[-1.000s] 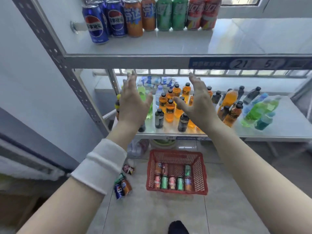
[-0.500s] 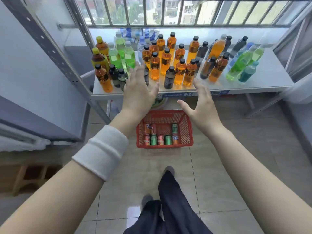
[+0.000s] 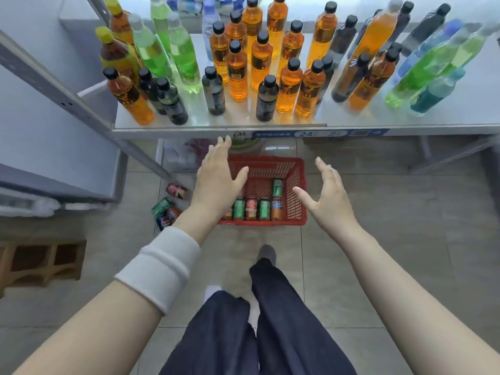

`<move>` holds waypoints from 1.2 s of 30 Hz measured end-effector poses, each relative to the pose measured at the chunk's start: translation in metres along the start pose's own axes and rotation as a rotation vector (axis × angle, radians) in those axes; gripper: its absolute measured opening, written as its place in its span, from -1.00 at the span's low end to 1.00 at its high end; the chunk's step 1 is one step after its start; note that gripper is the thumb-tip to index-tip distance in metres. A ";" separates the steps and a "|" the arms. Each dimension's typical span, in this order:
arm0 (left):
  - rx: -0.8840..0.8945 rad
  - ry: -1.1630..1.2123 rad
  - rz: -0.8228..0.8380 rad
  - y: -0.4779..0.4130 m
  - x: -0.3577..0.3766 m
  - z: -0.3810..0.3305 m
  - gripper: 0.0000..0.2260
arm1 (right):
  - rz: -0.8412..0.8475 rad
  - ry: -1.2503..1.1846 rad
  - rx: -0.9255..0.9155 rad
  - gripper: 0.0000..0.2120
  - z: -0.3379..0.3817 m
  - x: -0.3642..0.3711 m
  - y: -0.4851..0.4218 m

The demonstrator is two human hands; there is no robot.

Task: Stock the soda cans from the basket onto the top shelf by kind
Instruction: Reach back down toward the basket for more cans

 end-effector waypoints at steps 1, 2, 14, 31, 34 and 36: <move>-0.034 -0.003 0.025 -0.004 0.013 0.011 -0.40 | 0.041 0.006 0.020 -0.29 -0.012 0.009 -0.007; -0.067 -0.005 0.052 -0.006 0.026 0.022 -0.40 | 0.081 0.014 0.040 -0.28 -0.024 0.019 -0.013; -0.419 -0.023 0.361 -0.038 0.204 0.191 -0.48 | 0.333 -0.068 0.428 -0.26 -0.192 0.176 -0.097; -0.216 -0.189 0.635 -0.216 0.536 0.392 -0.43 | 0.175 0.060 0.542 -0.47 -0.447 0.426 -0.323; -0.023 -0.285 0.700 -0.229 0.578 0.387 -0.37 | 0.160 0.111 0.528 -0.40 -0.468 0.451 -0.342; 0.049 -0.305 0.761 -0.231 0.602 0.381 -0.35 | 0.118 0.036 0.554 -0.35 -0.481 0.462 -0.349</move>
Point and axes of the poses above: each hand's wrist, its own y-axis away from the middle knuckle, its own x-axis out of the palm, z = x × y, the point moved 8 cm from there along -y, towards the middle knuckle, and after that the axes turned 1 degree about -z, right-handed, at the moved point
